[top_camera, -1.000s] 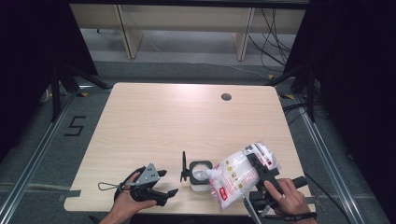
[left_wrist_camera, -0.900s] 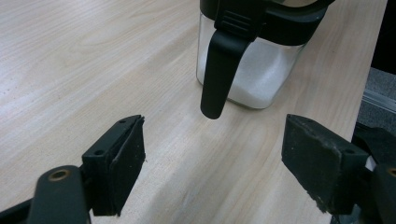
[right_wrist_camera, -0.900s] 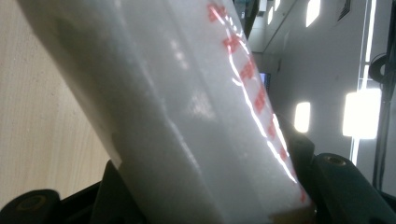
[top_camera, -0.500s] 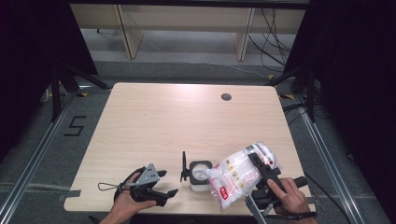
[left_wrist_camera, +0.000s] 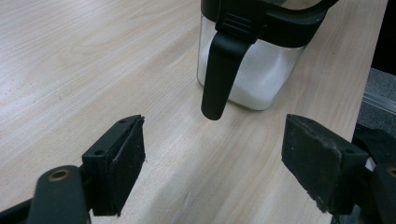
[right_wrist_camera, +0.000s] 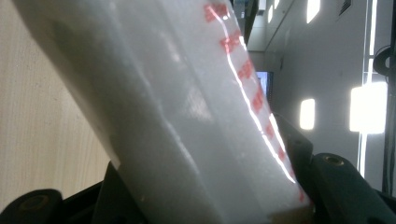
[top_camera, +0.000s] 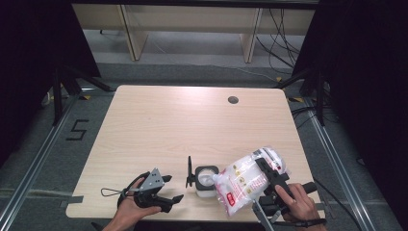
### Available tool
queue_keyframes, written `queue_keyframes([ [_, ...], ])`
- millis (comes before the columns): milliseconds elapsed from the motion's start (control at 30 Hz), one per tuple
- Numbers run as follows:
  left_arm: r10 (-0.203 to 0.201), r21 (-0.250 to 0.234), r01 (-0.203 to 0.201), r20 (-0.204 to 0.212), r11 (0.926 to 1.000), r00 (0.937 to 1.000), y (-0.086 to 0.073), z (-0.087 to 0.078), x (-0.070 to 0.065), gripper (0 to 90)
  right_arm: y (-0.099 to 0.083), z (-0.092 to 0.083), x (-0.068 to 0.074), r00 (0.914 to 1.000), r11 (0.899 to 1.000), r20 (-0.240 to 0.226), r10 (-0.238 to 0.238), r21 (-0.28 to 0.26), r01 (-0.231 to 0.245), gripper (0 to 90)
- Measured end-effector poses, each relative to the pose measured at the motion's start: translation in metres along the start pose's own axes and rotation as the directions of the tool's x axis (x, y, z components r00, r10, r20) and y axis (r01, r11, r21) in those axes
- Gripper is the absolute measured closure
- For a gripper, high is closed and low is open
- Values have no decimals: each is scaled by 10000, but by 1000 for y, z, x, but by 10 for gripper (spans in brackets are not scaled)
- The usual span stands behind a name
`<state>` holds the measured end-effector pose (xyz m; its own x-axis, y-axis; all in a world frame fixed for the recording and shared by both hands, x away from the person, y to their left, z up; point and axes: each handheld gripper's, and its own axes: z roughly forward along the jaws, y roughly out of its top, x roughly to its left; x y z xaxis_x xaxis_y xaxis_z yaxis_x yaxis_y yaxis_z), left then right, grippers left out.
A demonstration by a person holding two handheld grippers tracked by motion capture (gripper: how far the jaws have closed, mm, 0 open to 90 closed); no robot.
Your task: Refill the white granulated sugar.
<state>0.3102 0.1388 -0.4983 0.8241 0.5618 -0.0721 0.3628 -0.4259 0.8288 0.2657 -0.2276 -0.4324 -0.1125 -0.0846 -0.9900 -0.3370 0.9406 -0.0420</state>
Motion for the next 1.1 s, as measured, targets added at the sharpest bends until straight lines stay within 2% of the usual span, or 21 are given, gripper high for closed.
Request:
queue_keyframes([
  [100, 79, -48, -79, -25, 10000, 10000, 0, 0, 0, 209, 0, 0, 0, 9999, 9999, -27, 156, -14, -156, 506],
  [133, 26, 27, -26, -18, 10000, 10000, 0, 0, 0, 209, -1, 0, 2, 9989, 9989, -99, 467, 70, -466, 506],
  [167, -206, -10, 206, -9, 9998, 9998, 0, 1, -1, 210, -1, 1, 0, 9998, 9998, 91, 195, -93, -194, 506],
  [200, 68, 12, -68, -5, 10000, 10000, 0, 0, 0, 209, -2, 1, -1, 9999, 9999, 32, 125, -105, -125, 507],
  [233, 161, -9, -161, 50, 9999, 9999, 0, 0, 1, 209, -3, -1, 4, 9963, 9963, -22, 854, 83, -854, 507],
  [300, 107, -77, -108, -32, 9999, 9999, -1, 0, 0, 209, -2, 1, -3, 9999, 9998, 10, -127, -173, 127, 507],
  [367, -205, -10, 205, -6, 9998, 9998, 0, 1, -1, 209, -3, 0, 1, 9992, 9992, -17, 405, -48, -406, 507],
  [400, -149, -14, 149, -1, 9999, 9999, 0, 0, -1, 209, -3, 0, 0, 9995, 9995, -3, 306, -68, -306, 507],
  [433, 157, 10, -157, 82, 9999, 9998, -1, 0, 1, 209, -3, 1, 0, 9998, 9997, -5, 214, -89, -214, 507],
  [500, 158, -17, -158, -44, 9999, 9999, 0, 0, 1, 209, -4, 0, 0, 9996, 9996, -1, 286, -71, -286, 507],
  [533, -264, -29, 264, 7, 9996, 9997, 0, 0, -1, 210, -4, 0, 1, 9987, 9987, -26, 510, -7, -510, 507],
  [633, 175, 26, -175, 80, 9998, 9998, -1, 0, 1, 209, -4, 0, 0, 9994, 9994, -33, 337, -20, -338, 508],
  [700, 143, -11, -143, -40, 9999, 9999, 0, 0, 1, 209, -4, 0, 2, 9982, 9982, -95, 590, 57, -589, 507],
  [733, -214, 16, 214, -29, 9998, 9998, 0, 0, -1, 209, -4, 0, 2, 9983, 9983, -94, 583, 62, -583, 507],
  [833, 112, -35, -112, 99, 9999, 9999, -1, 0, 1, 209, -4, 0, 0, 9997, 9997, -7, 256, -38, -256, 508],
  [867, 136, -6, -136, 62, 9999, 9999, -1, 0, 1, 209, -4, 0, 3, 9983, 9983, -21, 575, 65, -574, 508],
  [900, 127, 17, -127, 60, 9999, 9999, 0, 0, 1, 209, -4, 0, 2, 9987, 9987, -24, 514, 22, -514, 508],
  [933, 63, -14, -63, 6, 10000, 10000, 0, 0, 1, 209, -3, 1, -1, 10000, 9999, -11, 92, -87, -92, 508],
  [967, -242, -16, 242, 6, 9997, 9997, 0, 0, -1, 209, -3, 0, 0, 9997, 9997, -70, 239, 15, -239, 508],
  [1000, 25, 73, -26, 82, 10000, 10000, 0, 0, 1, 209, -3, 0, 0, 9996, 9996, -26, 287, -23, -287, 508],
  [1100, 177, -34, -177, 34, 9998, 9998, -1, 0, 1, 209, -2, -1, 0, 9991, 9991, -2, 425, -27, -425, 509],
])
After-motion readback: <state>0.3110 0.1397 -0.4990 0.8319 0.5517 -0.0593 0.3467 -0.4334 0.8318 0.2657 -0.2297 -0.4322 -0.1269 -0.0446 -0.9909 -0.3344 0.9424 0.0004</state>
